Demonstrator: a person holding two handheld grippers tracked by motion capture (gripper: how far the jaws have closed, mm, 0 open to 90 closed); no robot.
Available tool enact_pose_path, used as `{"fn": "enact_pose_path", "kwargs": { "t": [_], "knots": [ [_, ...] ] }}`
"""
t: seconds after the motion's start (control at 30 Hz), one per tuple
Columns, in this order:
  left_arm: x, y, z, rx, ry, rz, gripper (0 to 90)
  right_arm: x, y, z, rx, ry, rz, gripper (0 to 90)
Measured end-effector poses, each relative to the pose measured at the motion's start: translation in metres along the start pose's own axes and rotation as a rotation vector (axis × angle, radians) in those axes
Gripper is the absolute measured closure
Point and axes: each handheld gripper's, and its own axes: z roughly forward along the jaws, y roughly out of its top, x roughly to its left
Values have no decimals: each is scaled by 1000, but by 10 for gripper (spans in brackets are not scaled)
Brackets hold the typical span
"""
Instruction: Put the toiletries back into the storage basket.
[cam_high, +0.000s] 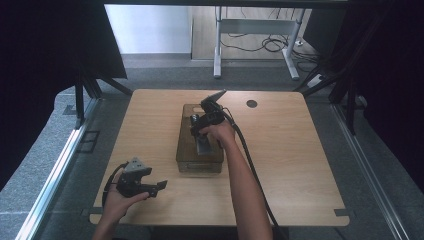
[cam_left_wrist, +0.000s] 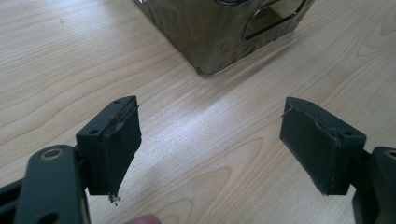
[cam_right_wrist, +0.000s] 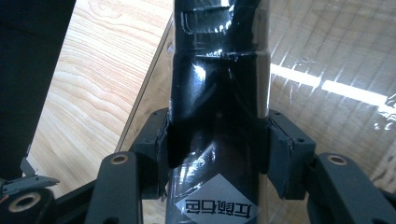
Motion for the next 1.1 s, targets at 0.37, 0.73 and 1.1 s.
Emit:
{"fn": "enact_pose_path", "kwargs": {
  "t": [0.37, 0.73, 1.1],
  "knots": [
    [2, 0, 0, -2, -2, -5, 207, 7, -1, 14, 17, -7, 17, 472],
    [2, 0, 0, -9, -8, -5, 207, 12, -2, 22, 5, 2, 43, 471],
    [1, 1, 0, -12, -14, -6, 207, 14, -6, 36, -1, 13, 105, 472]
  ]
}}
